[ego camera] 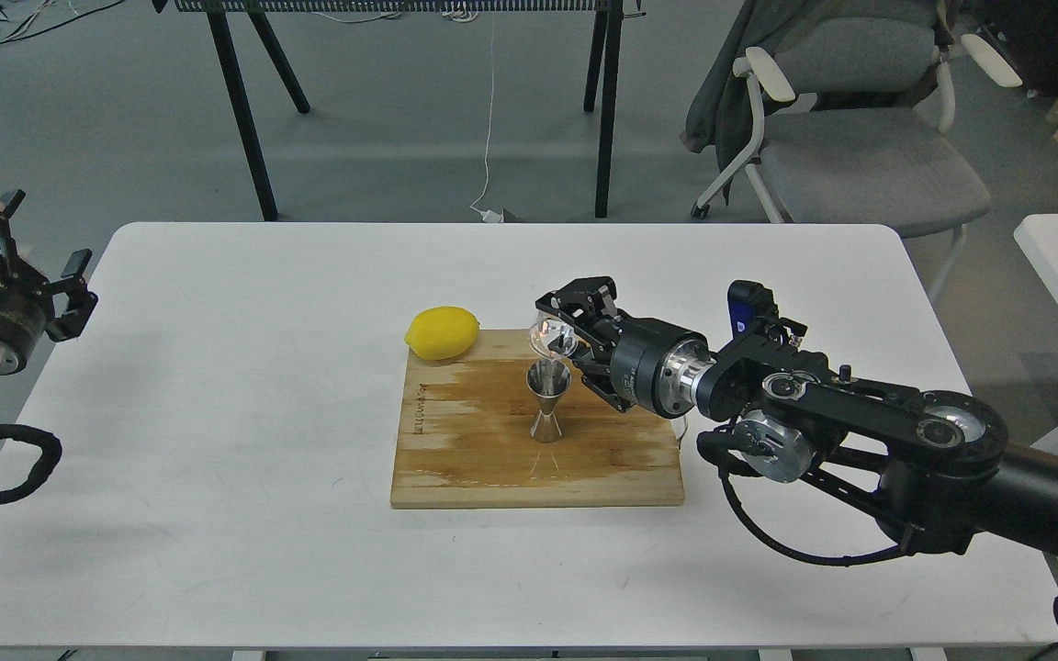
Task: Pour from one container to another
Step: 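Tilt the glass with the right gripper to pour into the jigger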
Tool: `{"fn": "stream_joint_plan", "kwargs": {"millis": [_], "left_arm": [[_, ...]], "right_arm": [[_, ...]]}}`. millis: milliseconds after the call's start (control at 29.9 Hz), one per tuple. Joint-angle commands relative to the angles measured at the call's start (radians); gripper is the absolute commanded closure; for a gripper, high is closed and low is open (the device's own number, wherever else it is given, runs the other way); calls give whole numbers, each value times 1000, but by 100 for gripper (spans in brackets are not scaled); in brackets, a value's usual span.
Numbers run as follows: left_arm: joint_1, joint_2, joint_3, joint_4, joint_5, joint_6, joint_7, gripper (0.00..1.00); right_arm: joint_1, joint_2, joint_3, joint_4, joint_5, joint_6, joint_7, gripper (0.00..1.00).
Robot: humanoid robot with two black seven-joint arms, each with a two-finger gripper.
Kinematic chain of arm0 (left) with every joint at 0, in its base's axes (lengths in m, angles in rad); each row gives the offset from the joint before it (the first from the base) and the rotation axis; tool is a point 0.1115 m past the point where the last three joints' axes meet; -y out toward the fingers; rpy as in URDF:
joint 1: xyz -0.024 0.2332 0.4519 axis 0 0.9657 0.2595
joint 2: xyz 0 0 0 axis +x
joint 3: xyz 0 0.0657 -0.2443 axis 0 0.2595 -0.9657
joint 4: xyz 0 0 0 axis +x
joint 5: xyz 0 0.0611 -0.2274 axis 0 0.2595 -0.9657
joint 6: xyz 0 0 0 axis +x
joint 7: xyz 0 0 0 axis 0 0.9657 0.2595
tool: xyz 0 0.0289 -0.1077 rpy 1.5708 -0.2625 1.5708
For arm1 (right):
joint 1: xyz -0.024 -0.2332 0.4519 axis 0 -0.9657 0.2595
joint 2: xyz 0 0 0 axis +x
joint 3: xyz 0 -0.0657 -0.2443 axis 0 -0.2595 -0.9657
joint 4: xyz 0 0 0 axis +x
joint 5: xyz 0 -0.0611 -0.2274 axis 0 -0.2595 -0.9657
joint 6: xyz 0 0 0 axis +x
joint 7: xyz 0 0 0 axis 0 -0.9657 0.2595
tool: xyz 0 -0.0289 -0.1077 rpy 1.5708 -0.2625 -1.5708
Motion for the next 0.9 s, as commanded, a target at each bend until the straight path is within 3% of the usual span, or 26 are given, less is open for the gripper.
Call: {"fn": "stream_joint_plan", "kwargs": {"millis": [0,869], "left_arm": [[0,0,0,0,0,0,0,11],[0,0,0,6,0,0,0,11]], "right_arm": [[0,-2,-6,0,-16,12,0,67],[25,-22,-36,0,-108,18,3,67]]}}
